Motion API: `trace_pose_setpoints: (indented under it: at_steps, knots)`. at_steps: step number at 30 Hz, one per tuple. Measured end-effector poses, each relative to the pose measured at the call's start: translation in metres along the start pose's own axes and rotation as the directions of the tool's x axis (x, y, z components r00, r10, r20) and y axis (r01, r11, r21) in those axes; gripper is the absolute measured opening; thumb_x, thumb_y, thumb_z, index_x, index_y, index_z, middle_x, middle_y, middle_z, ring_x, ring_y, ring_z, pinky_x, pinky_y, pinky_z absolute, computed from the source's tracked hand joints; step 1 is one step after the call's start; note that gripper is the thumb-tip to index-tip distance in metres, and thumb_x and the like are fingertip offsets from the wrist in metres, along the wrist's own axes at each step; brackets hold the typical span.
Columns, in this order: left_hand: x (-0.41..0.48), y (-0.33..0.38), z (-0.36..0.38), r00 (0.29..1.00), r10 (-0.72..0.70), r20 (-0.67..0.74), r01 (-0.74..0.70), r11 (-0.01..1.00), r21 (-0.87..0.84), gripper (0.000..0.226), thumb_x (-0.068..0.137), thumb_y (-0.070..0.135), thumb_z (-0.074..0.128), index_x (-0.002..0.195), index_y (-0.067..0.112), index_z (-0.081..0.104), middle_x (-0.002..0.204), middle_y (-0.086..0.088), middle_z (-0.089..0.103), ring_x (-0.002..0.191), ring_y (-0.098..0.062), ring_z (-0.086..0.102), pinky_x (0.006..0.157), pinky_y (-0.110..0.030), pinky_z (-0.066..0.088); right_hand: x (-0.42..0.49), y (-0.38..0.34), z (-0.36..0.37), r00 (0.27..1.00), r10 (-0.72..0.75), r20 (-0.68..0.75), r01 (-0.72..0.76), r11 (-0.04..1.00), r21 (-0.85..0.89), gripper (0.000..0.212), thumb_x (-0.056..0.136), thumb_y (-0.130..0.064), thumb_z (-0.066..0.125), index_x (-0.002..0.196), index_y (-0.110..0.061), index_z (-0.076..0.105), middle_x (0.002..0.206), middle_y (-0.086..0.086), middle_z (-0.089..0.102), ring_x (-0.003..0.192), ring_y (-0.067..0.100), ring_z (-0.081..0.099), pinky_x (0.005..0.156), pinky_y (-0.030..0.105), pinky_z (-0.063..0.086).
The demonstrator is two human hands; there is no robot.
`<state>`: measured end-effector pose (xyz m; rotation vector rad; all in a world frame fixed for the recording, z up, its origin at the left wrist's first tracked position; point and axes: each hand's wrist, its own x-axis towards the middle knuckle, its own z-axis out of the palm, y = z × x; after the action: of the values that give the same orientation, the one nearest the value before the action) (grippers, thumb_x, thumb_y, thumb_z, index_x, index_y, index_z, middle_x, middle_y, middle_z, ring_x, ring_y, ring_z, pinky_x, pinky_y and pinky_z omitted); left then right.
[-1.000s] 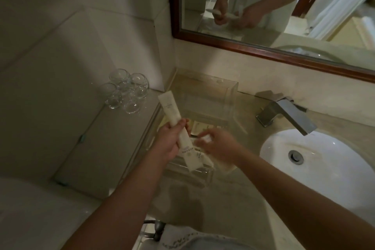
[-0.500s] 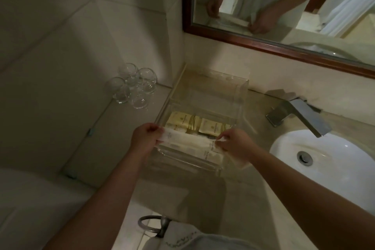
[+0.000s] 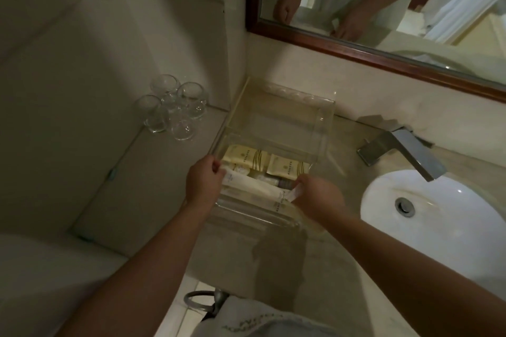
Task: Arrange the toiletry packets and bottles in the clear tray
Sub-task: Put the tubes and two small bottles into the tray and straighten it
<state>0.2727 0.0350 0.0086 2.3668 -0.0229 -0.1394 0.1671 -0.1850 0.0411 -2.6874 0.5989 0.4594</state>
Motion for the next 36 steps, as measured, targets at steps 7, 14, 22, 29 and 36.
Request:
trace_pose_setpoints:
  at_steps: [7, 14, 22, 29, 36]
  knots:
    - [-0.009, 0.003, 0.008, 0.988, 0.151, -0.034, -0.147, 0.984, 0.103, 0.031, 0.072, 0.016, 0.076, 0.099, 0.011, 0.061, 0.101, -0.011, 0.057, 0.093, -0.027, 0.053, 0.081, -0.038, 0.046, -0.007, -0.009, 0.011, 0.994, -0.051, -0.096, 0.045, 0.997, -0.064, 0.037, 0.077, -0.046, 0.071, 0.105, -0.028, 0.056, 0.101, -0.003, 0.059, 0.085, 0.02, 0.063, 0.069, 0.033, 0.054]
    - [-0.021, 0.01, 0.027, 0.925, 0.273, 0.263, -0.316, 0.939, 0.135, 0.014, 0.077, 0.022, 0.07, 0.087, 0.019, 0.062, 0.093, -0.001, 0.057, 0.089, -0.021, 0.053, 0.074, -0.037, 0.049, -0.001, -0.01, 0.012, 0.997, -0.041, -0.066, 0.037, 0.998, -0.051, 0.034, 0.08, -0.042, 0.07, 0.107, -0.026, 0.059, 0.103, -0.001, 0.06, 0.084, 0.021, 0.062, 0.069, 0.033, 0.053]
    - [-0.017, 0.009, 0.03, 0.928, 0.284, 0.24, -0.323, 0.936, 0.14, 0.004, 0.082, 0.02, 0.066, 0.084, 0.016, 0.066, 0.092, -0.003, 0.057, 0.091, -0.02, 0.05, 0.074, -0.031, 0.041, 0.001, -0.007, 0.011, 0.999, -0.003, -0.033, 0.004, 1.0, 0.021, 0.028, 0.081, -0.036, 0.071, 0.104, -0.025, 0.06, 0.103, -0.002, 0.059, 0.085, 0.02, 0.061, 0.071, 0.034, 0.054]
    - [-0.021, 0.011, 0.031, 0.942, 0.259, 0.214, -0.291, 0.947, 0.133, 0.01, 0.082, 0.022, 0.066, 0.091, 0.02, 0.069, 0.095, 0.0, 0.057, 0.093, -0.018, 0.051, 0.078, -0.034, 0.049, 0.003, 0.006, -0.006, 0.994, 0.107, -0.001, -0.103, 0.954, 0.283, 0.038, 0.079, -0.038, 0.075, 0.109, -0.022, 0.058, 0.096, -0.003, 0.066, 0.081, 0.016, 0.062, 0.071, 0.034, 0.056]
    - [-0.034, 0.036, 0.025, 0.944, 0.21, 0.256, -0.193, 0.977, -0.09, 0.012, 0.088, 0.029, 0.061, 0.094, 0.02, 0.065, 0.093, 0.006, 0.059, 0.081, -0.013, 0.058, 0.067, -0.025, 0.049, 0.002, -0.008, -0.022, 0.942, 0.13, 0.308, -0.298, 0.745, 0.597, 0.039, 0.08, -0.029, 0.077, 0.11, -0.022, 0.053, 0.093, 0.0, 0.063, 0.083, 0.022, 0.067, 0.07, 0.038, 0.059]
